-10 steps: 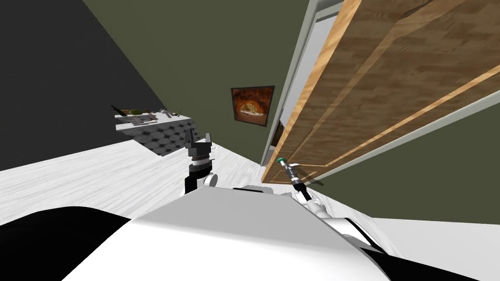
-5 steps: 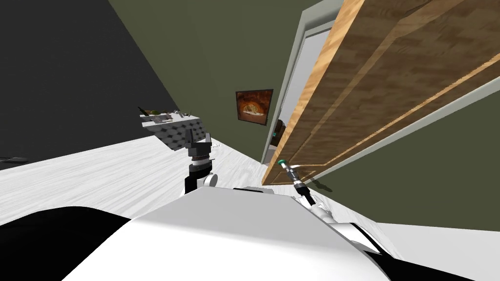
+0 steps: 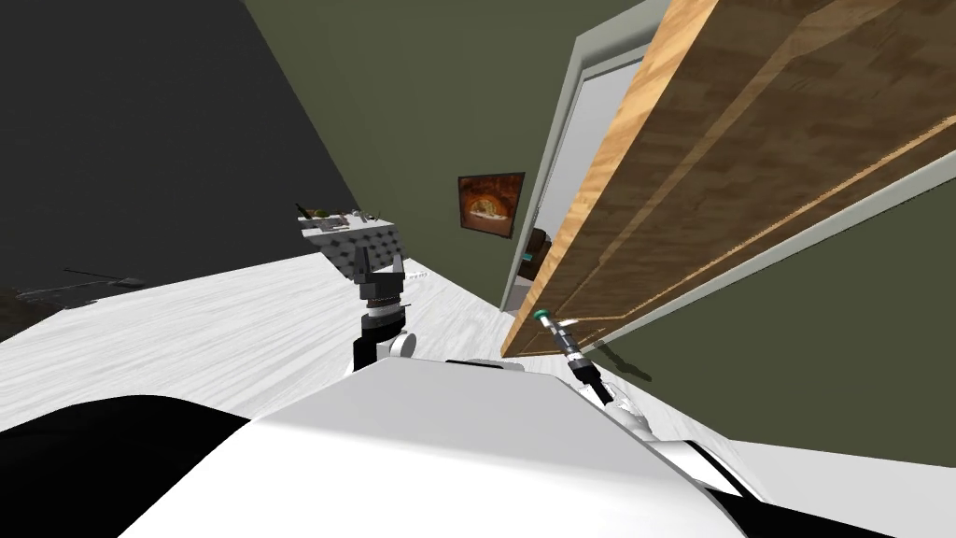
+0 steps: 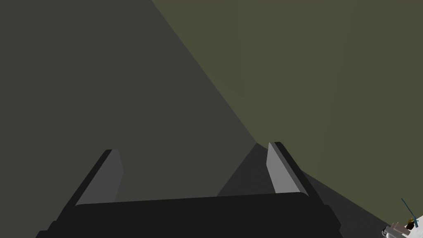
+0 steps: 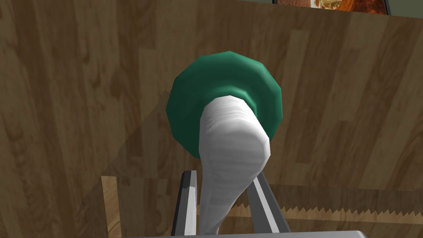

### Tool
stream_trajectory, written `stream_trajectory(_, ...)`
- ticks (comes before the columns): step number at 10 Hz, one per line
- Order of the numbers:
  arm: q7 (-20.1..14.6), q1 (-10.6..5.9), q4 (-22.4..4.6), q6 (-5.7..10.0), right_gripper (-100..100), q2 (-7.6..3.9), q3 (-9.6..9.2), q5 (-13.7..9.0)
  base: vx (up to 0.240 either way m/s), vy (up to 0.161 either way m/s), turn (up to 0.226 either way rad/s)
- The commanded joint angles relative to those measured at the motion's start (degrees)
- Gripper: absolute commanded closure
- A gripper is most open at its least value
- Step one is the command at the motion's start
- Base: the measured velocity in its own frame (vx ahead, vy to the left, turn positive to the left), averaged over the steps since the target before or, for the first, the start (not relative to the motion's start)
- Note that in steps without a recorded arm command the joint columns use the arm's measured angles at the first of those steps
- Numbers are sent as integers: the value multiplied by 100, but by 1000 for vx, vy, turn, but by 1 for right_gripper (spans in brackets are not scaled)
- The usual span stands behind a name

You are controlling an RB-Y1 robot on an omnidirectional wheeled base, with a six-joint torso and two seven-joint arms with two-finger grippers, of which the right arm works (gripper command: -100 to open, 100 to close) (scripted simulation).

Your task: Pull the door open

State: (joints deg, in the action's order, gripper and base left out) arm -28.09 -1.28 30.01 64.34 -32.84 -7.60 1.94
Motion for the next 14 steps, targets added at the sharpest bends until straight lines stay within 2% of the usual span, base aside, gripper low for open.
stream_trajectory(1, -6, -97, -231, 144, 100, -20, 5, 1, -19, -2, -28)
stream_trajectory(3, -88, 30, -348, 467, 100, -137, -28, 16, -110, -56, 173)
stream_trajectory(6, -149, 125, -436, 711, 100, -224, -52, 28, -152, -80, 112)
stream_trajectory(7, -139, 34, -529, 713, 100, -171, -73, 44, -58, -26, 17)
stream_trajectory(14, -170, 68, -643, 894, 100, -233, -101, 40, -205, -112, 187)
